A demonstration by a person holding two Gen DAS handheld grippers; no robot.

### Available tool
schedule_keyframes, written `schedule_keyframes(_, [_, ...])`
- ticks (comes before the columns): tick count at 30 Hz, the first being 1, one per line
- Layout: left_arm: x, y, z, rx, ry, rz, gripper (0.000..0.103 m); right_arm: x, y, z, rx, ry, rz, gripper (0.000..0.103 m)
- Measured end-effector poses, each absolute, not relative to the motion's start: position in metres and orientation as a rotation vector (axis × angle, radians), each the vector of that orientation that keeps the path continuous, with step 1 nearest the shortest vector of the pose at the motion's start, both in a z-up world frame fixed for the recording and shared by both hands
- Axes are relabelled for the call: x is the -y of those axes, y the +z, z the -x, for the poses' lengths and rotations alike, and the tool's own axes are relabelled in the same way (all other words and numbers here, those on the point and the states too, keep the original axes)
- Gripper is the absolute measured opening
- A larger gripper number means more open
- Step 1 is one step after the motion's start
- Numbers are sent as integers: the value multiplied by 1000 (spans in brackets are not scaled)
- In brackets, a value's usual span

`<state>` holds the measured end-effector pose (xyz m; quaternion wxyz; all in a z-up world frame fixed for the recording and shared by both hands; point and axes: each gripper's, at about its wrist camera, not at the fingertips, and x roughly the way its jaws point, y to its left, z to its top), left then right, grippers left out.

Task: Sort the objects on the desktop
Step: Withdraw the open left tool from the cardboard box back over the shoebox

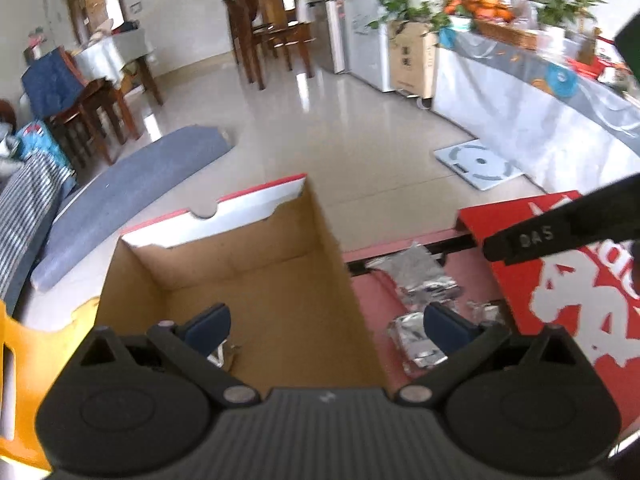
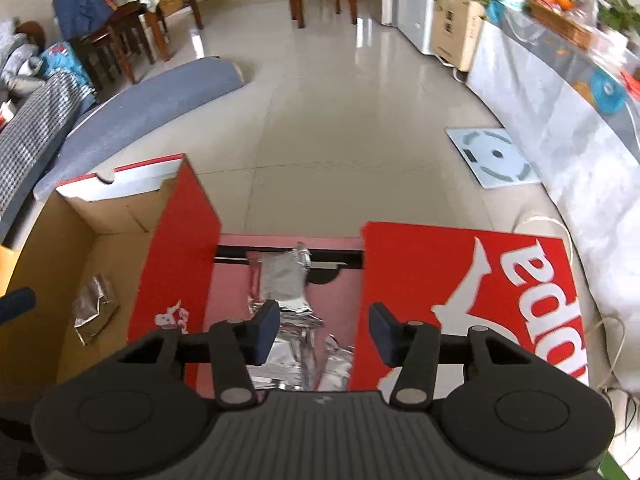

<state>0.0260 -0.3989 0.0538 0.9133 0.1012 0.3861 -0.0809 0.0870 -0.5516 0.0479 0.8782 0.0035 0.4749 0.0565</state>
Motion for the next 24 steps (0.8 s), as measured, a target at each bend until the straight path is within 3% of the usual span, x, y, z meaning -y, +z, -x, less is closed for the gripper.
schedule_keyframes(12, [455, 55, -3, -763, -369, -329, 103, 596, 36, -85, -1060, 35, 35, 49])
schedule_keyframes(24, [502, 14, 2, -859, -494, -437, 103, 667, 23, -83, -1108, -85, 17, 50])
